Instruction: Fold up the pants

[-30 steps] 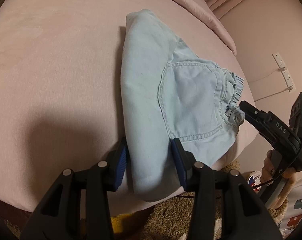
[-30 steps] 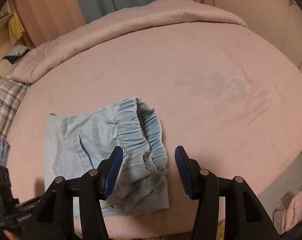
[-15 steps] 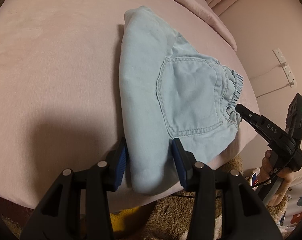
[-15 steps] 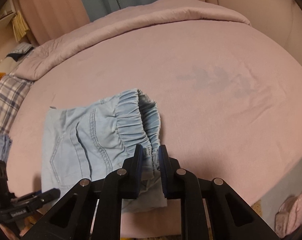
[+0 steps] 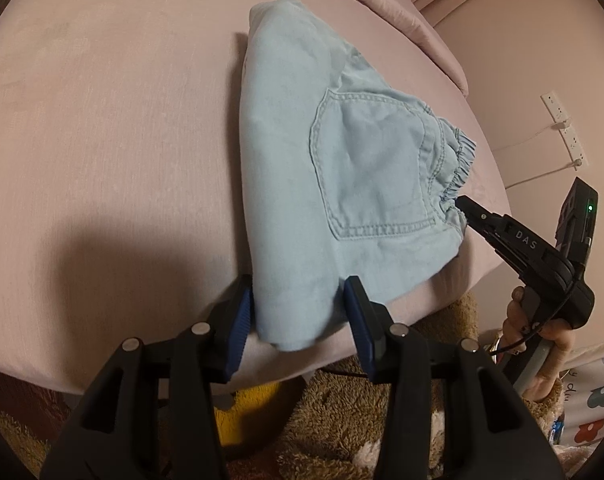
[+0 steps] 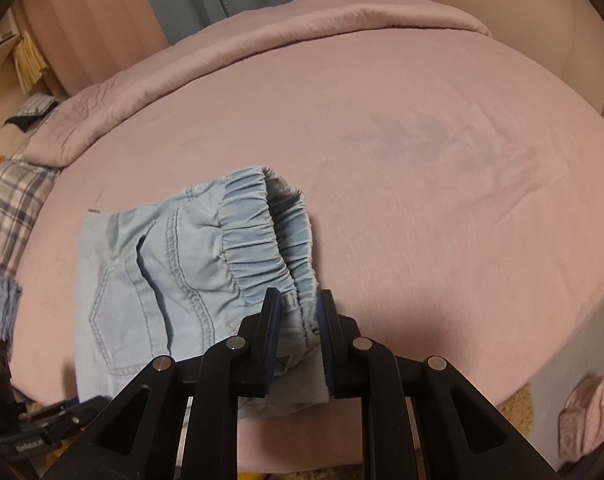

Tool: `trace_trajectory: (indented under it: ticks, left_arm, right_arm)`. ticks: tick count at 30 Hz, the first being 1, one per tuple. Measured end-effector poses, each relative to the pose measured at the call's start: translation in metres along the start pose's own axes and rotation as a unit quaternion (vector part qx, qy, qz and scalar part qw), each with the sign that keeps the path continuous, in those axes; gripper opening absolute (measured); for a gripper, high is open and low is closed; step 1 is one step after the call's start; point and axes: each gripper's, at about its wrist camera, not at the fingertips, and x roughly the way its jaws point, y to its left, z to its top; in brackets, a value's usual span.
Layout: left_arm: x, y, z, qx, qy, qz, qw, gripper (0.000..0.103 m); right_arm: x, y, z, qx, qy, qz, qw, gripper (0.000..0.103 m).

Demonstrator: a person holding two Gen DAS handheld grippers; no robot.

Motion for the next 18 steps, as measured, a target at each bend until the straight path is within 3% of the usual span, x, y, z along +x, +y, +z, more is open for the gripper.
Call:
trace_trajectory:
  ticks: [6,11,14,16,18]
  left_arm:
    - [-0.005,-0.006,0.002,0.004,0.006,0.007,1.0,0.048]
    - [-0.015,-0.014,0.01,0.024,-0.029,0.051,0.998,0.064]
    - [-0.023,-0.011,0.018,0.027,-0.052,0.052,0.997,0.074]
    - [-0.026,-0.009,0.026,0.025,-0.063,0.047,0.9966,0.079]
    - [-0.026,-0.008,0.032,0.024,-0.071,0.047,0.9961,0.083]
  right_arm:
    - [0.0,-0.005,-0.004,0.003,-0.001,0.0,1.0,0.018]
    - [-0.001,-0.009,-0.004,0.012,0.0,0.002,1.0,0.022]
    - [-0.001,-0.015,-0.006,0.028,0.004,0.011,1.0,0.026]
    - [-0.004,-0.016,-0.005,0.034,0.005,0.015,0.999,0.03]
    - [-0.007,-0.018,-0.005,0.038,0.003,0.01,0.999,0.044]
